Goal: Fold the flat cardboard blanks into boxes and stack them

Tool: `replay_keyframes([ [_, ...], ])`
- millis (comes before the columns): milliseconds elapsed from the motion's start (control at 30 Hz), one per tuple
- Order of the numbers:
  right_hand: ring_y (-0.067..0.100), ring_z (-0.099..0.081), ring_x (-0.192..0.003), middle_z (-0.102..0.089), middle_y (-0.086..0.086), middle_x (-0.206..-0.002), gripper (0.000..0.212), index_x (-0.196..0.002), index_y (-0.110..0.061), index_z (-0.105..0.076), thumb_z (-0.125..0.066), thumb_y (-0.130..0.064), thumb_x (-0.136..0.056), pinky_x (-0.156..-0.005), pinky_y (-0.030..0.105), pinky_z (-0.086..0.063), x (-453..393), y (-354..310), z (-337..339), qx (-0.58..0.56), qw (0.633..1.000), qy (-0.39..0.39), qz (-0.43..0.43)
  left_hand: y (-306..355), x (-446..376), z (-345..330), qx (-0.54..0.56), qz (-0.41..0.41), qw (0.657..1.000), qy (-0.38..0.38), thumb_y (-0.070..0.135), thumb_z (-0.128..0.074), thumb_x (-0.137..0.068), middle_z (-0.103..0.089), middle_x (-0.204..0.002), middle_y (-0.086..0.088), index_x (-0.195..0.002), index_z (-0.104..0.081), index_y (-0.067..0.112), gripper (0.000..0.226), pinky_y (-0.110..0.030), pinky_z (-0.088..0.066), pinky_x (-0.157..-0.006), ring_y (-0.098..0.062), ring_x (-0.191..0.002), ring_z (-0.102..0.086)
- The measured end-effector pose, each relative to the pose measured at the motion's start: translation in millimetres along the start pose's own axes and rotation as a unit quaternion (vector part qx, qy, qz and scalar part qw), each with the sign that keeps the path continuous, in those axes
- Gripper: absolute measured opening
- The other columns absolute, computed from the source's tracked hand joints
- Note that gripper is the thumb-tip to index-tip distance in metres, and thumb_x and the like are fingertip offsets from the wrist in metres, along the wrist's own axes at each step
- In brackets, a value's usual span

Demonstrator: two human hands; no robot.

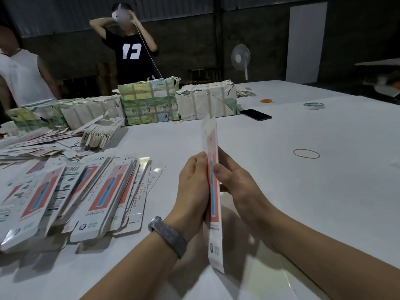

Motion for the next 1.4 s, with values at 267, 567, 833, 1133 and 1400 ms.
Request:
replay_keyframes([
  [267, 0.011, -0.069, -0.109, -0.068, -0.029, -0.113, 0.078, -0.151, -0.041, -0.03, -0.056, -0.065, -0.081, -0.094, 0.034, -0.057, -0.8, 10.2, 6.4, -0.03, 0.999, -0.004, -0.038, -7.6, 9.7, -12.3, 0.002, 0.052, 0.997, -0.051, 0.06, -0.048, -0.093, -0.072, -0.115, -0.007, -0.13, -0.058, 0.019, 0.056, -0.05, -0.058, -0.093, -0.026, -0.1, -0.074],
  [567, 0.026, -0.068, -0.113, -0.069, -0.001, -0.121, 0.03, -0.126, -0.046, -0.057, -0.054, -0.04, -0.097, -0.092, 0.038, -0.058, -3.0, 14.0, 13.4, -0.09, 0.995, 0.026, -0.028, -5.6, 4.5, -12.3, -0.003, 0.021, 0.998, -0.064, 0.056, -0.058, -0.095, -0.077, -0.09, -0.004, -0.119, -0.062, 0.025, 0.04, -0.028, -0.06, -0.068, -0.022, -0.083, -0.077],
  [833, 0.017, -0.069, -0.11, -0.072, -0.007, -0.119, 0.033, -0.13, -0.036, -0.055, -0.051, -0.018, -0.102, -0.086, 0.028, -0.058, -4.0, 10.6, 21.6, -0.046, 0.998, 0.015, -0.039, 3.2, 2.6, -6.0, -0.052, -0.025, 0.996, -0.071, 0.041, -0.05, -0.103, -0.074, -0.097, -0.004, -0.122, -0.057, 0.031, 0.022, -0.029, -0.06, -0.069, -0.018, -0.084, -0.075],
  [1133, 0.021, -0.073, -0.1, -0.075, 0.0, -0.112, 0.042, -0.122, -0.047, -0.055, -0.066, -0.018, -0.092, -0.074, 0.029, -0.059, -8.8, -2.6, 28.8, -0.012, 0.999, 0.043, 0.007, 35.0, 1.1, -1.1, -0.188, -0.162, 0.966, -0.066, 0.057, -0.041, -0.094, -0.073, -0.102, 0.007, -0.12, -0.056, 0.036, 0.037, -0.038, -0.063, -0.076, -0.012, -0.089, -0.073],
  [1400, 0.021, -0.074, -0.093, -0.076, -0.002, -0.106, 0.051, -0.138, -0.028, -0.054, -0.069, -0.022, -0.09, -0.075, 0.035, -0.062, -6.4, -1.0, 33.7, 0.016, 0.998, 0.063, 0.003, 29.6, -0.6, -3.1, -0.164, -0.141, 0.972, -0.091, 0.057, -0.039, -0.092, -0.069, -0.105, 0.005, -0.121, -0.05, 0.026, 0.044, -0.034, -0.062, -0.077, -0.014, -0.093, -0.073],
])
Point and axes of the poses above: each hand's wrist, its own x-axis away from the middle knuckle, its own z-axis out of the back of the hand, y = z × x, the point moved 8 cm from there along -x, towards the middle knuckle
